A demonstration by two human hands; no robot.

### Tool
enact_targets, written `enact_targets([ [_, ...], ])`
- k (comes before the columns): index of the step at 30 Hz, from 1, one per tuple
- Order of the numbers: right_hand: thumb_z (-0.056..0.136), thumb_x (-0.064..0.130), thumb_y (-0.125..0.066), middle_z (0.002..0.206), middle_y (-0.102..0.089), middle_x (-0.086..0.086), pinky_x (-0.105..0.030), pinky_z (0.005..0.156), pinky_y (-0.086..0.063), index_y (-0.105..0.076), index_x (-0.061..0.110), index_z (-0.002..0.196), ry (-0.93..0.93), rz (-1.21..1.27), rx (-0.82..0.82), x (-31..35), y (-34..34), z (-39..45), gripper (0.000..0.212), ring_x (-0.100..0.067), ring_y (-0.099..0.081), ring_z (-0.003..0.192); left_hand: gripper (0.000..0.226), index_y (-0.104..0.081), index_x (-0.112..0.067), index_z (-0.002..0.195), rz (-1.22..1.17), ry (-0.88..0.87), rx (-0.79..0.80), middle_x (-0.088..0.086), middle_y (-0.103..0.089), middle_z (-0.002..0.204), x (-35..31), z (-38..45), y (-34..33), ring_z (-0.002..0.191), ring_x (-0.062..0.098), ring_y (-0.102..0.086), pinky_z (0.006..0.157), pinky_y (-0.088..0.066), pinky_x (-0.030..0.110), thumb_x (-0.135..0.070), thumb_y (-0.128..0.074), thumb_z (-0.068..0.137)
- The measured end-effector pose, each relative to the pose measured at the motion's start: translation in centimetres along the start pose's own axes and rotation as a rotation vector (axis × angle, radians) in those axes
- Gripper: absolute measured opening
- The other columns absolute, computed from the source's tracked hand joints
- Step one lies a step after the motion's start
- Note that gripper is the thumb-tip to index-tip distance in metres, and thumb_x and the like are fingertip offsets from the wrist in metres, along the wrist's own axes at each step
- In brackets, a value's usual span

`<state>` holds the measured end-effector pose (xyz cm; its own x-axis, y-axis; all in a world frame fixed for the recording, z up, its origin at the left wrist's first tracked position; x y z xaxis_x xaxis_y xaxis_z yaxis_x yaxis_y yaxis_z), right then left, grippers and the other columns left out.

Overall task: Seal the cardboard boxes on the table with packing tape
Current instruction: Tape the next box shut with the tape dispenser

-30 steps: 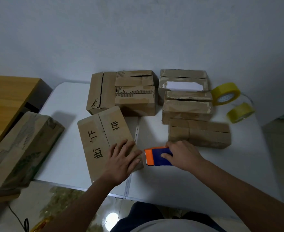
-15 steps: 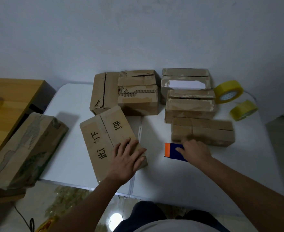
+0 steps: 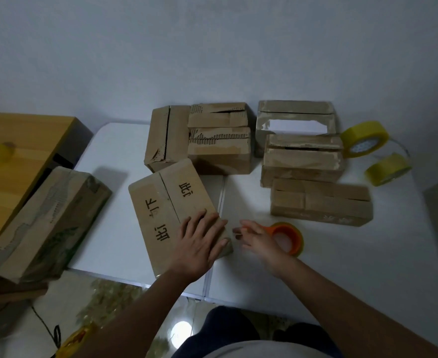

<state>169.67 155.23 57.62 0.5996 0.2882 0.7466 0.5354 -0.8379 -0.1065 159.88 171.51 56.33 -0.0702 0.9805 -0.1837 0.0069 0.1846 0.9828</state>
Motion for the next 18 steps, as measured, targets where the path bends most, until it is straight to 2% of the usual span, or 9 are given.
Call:
enact_targets([
  [2,0.102,0.005,-0.043,0.125,-0.060,-0.020,-0.031,0.091,-0.048,-0.046,0.004,0.132,-0.072,0.083,0.030,0.8,-0.5,-0.2,0.030,-0.032,-0.058,0.118,0.048,-0.040,-0.029,0.142,-0.008,-0.001,-0.006,-0.001,-0.047,0.145,0.1,0.0,0.0,0.142,0.027,-0.035,0.111,-0.031,0.048,-0.055,-0.026,0.103],
  [4,0.101,0.008,-0.046,0.112,-0.064,-0.023,-0.033,0.089,-0.052,-0.051,0.000,0.127,-0.080,0.017,0.016,1.2,-0.1,-0.4,0.027,-0.033,-0.064,0.105,0.048,-0.042,-0.029,0.142,-0.027,-0.002,-0.006,-0.002,-0.048,0.145,0.2,0.0,0.0,0.142,0.026,-0.035,0.111,-0.031,0.048,-0.054,-0.026,0.104],
  [6,0.099,0.012,-0.052,0.094,-0.064,-0.017,-0.031,0.082,-0.055,-0.055,-0.001,0.120,-0.084,-0.002,0.009,0.9,0.4,-0.2,0.025,-0.025,-0.066,0.085,0.046,-0.044,-0.028,0.141,-0.054,-0.015,-0.009,-0.003,-0.047,0.145,0.3,0.0,-0.1,0.142,0.024,-0.034,0.111,-0.030,0.048,-0.050,-0.025,0.105],
  [8,0.096,0.011,-0.058,0.084,-0.062,-0.011,-0.024,0.070,-0.056,-0.060,-0.002,0.113,-0.056,-0.011,-0.001,0.8,0.6,-0.1,0.021,-0.018,-0.064,0.074,0.045,-0.046,-0.028,0.140,-0.122,-0.034,-0.026,-0.006,-0.046,0.146,0.5,0.2,0.1,0.144,0.019,-0.031,0.114,-0.027,0.046,-0.046,-0.024,0.106],
  [10,0.094,0.009,-0.061,0.083,-0.063,-0.009,-0.019,0.064,-0.054,-0.064,0.001,0.104,-0.004,-0.050,-0.031,0.8,0.6,0.1,0.014,-0.015,-0.061,0.071,0.044,-0.050,-0.027,0.137,-0.250,-0.029,-0.039,-0.010,-0.045,0.146,1.0,0.4,0.7,0.145,0.008,-0.028,0.117,-0.022,0.041,-0.043,-0.023,0.106],
  [12,0.092,0.008,-0.063,0.082,-0.065,-0.009,-0.020,0.065,-0.053,-0.067,0.005,0.098,0.042,-0.096,-0.068,1.0,0.8,0.2,0.007,-0.014,-0.060,0.070,0.043,-0.049,-0.028,0.138,-0.336,-0.019,-0.025,-0.013,-0.044,0.148,1.8,0.3,1.2,0.144,0.001,-0.028,0.119,-0.020,0.039,-0.042,-0.023,0.106],
  [15,0.091,0.012,-0.064,0.084,-0.068,-0.013,-0.023,0.069,-0.053,-0.068,0.011,0.093,0.099,-0.170,-0.088,1.1,1.1,0.1,0.004,-0.017,-0.062,0.074,0.048,-0.044,-0.027,0.145,-0.204,-0.028,-0.051,-0.011,-0.039,0.154,2.8,-0.8,1.0,0.147,0.001,-0.023,0.120,-0.014,0.046,-0.048,-0.024,0.106],
  [18,0.091,0.015,-0.066,0.086,-0.071,-0.014,-0.024,0.071,-0.054,-0.068,0.013,0.095,0.118,-0.224,-0.092,0.6,1.2,0.1,0.005,-0.017,-0.064,0.076,0.057,-0.041,-0.024,0.149,-0.083,-0.047,-0.079,-0.006,-0.034,0.159,2.7,-1.7,0.5,0.149,0.009,-0.022,0.120,-0.014,0.053,-0.056,-0.031,0.102],
])
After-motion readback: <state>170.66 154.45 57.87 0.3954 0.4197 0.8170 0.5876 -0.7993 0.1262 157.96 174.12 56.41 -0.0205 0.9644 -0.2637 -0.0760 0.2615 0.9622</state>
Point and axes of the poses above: each hand's wrist, its own z-axis towards the middle knuckle, its own y-axis out of the back of the hand, x = y × z, the point moved 1 cm from there along z, towards the middle knuckle
